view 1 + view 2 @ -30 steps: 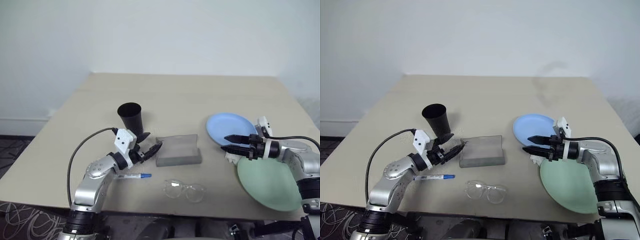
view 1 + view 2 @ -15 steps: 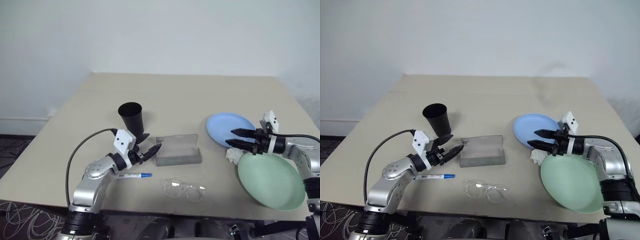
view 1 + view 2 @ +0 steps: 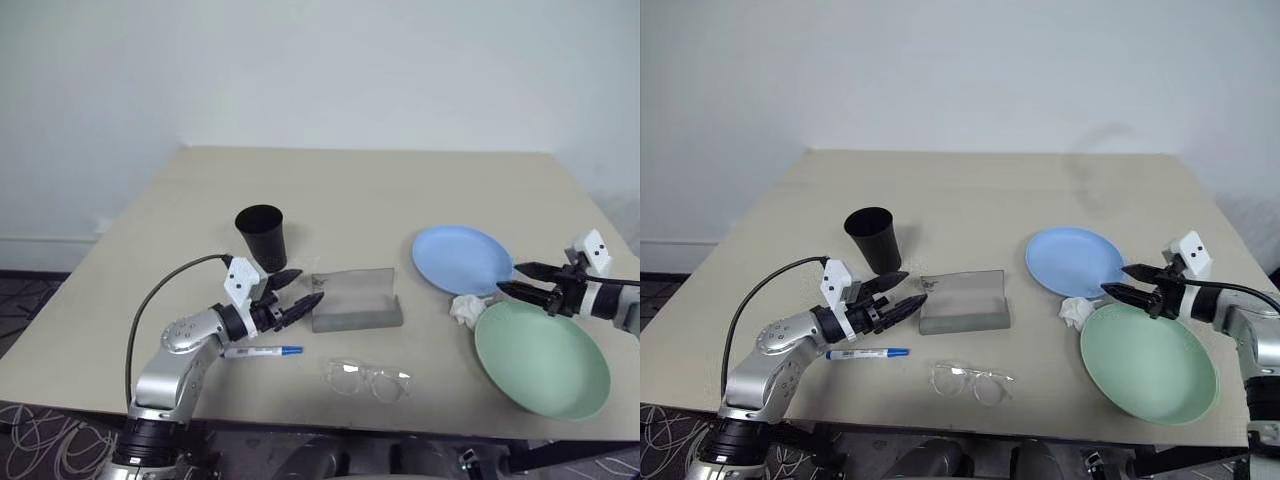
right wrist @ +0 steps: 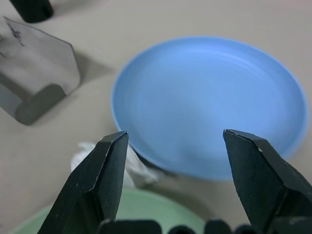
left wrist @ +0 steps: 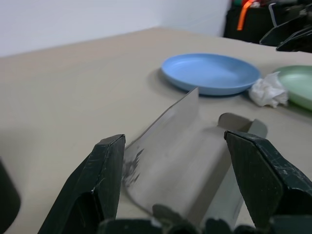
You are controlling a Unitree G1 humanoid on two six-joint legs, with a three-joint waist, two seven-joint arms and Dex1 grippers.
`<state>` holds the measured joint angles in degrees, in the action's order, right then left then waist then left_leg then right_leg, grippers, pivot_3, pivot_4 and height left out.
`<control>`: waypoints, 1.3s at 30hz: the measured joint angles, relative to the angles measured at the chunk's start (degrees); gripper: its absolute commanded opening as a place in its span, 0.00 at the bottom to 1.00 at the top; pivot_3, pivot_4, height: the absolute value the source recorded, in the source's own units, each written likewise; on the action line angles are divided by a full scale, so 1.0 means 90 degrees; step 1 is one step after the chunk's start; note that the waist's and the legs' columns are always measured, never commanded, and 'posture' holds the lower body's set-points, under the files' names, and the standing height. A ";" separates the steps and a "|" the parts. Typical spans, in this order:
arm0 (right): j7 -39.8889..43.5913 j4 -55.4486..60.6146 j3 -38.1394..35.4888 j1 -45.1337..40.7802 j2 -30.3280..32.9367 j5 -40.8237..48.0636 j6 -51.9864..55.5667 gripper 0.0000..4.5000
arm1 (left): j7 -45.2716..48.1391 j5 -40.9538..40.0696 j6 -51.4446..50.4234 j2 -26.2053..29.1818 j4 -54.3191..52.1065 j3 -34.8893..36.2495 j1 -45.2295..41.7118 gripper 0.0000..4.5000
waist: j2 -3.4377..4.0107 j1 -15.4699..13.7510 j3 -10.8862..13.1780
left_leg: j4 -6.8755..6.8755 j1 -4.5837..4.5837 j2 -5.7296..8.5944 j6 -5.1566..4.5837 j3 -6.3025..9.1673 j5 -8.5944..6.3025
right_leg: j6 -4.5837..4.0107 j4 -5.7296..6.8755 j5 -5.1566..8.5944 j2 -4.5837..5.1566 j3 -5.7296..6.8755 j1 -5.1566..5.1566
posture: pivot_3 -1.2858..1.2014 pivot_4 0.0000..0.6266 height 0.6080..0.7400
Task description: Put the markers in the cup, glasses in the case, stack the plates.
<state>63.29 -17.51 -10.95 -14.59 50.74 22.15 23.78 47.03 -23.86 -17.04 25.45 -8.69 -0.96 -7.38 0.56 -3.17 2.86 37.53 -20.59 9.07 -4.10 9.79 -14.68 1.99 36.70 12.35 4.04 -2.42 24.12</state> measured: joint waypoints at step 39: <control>0.0209 -0.2343 0.0310 -0.0315 0.0238 -0.1108 -0.1102 0.17 | 0.0059 0.0089 -0.0264 -0.0687 -0.0212 -0.1084 -0.0521 0.77 | 0.0008 0.0005 -0.0003 | 0.0045 0.0025 -0.0011 -0.0011 -0.0027 -0.0006 | 0.0005 -0.0001 -0.0003 -0.0003 -0.0001 -0.0041 | 0.52 0.00 1.00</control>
<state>65.18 -38.60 -8.16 -17.43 52.88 12.18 13.86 47.56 -23.06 -19.41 19.27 -10.60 -10.72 -12.07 0.64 -3.13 2.84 37.94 -20.36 8.97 -4.20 9.55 -14.73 2.03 36.70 12.32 4.01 -2.43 23.75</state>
